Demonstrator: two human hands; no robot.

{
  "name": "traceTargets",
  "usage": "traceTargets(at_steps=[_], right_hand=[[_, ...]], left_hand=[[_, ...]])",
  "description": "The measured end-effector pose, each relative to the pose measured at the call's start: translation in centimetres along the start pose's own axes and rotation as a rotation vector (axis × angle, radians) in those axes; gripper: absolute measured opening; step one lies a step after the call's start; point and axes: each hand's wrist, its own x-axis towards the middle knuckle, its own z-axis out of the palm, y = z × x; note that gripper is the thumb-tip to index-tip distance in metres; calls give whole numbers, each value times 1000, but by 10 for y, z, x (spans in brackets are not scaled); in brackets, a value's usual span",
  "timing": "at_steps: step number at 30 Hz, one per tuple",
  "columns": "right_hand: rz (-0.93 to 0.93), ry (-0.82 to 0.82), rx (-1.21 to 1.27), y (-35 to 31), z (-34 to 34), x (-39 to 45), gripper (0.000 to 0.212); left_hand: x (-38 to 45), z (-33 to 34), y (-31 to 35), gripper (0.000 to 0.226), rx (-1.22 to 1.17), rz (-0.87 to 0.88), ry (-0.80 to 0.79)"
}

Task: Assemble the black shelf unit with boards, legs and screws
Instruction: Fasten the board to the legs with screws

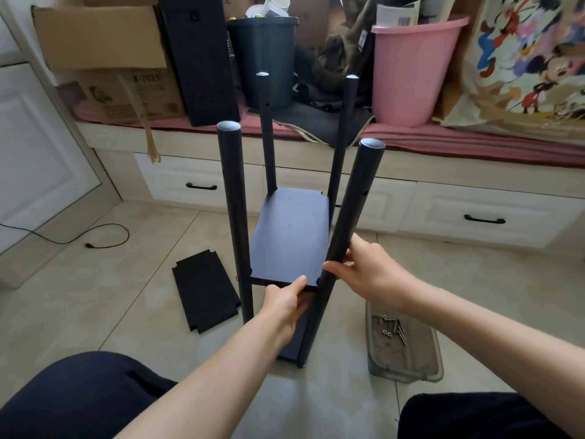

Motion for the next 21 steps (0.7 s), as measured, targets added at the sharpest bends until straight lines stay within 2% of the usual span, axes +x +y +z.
traceTargets(at_steps=[7,16,18,21], right_hand=[[7,-23,1,-2,-5,3,30],[-1,-33,0,-4,1,5,23],[0,-31,5,-4,1,5,21],[-3,-32,2,-5,0,3,23]], left_hand=[[1,-10,0,31,105,-64,-20],[1,-22,-11,38,364,22,42],[1,-25,-8,37,516,30,72],[0,-29,1,57,1090,114,140]])
